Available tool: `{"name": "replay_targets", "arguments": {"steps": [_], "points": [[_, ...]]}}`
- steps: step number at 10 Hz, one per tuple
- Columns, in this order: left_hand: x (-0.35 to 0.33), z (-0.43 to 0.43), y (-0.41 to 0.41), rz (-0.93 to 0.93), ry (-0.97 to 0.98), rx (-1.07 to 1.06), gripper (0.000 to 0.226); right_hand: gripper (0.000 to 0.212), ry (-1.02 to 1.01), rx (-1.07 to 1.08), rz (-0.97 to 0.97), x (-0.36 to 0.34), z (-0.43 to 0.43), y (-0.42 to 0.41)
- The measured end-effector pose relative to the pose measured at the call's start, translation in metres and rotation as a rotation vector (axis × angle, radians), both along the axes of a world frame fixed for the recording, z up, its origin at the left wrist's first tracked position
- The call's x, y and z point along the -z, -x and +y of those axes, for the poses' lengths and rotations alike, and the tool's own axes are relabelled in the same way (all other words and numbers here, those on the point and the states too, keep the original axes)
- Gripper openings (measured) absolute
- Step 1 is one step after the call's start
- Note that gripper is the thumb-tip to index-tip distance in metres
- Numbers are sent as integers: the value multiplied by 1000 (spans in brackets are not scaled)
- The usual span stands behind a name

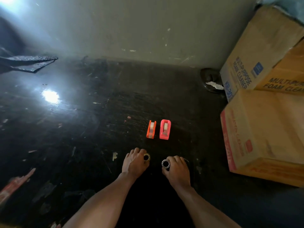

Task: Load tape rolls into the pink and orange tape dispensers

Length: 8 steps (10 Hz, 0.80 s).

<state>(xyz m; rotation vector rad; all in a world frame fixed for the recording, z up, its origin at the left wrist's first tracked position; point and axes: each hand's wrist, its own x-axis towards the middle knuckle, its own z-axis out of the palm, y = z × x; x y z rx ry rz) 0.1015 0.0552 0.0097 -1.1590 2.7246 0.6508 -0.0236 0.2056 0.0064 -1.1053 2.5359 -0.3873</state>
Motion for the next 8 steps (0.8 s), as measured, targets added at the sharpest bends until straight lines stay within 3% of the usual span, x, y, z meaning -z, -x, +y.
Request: {"name": "replay_targets", "arguments": {"steps": [5,7,8], "points": [[36,-15,40,75,-54,-185,47,29,-23,130,-148,23,-66,28],[25,-18,41,66,-78,-202,61,66,-73,162,-240,12,-65,31],[14,-17,37,48,-70,-224,63,73,-113,180,-269,5,-55,28]]}}
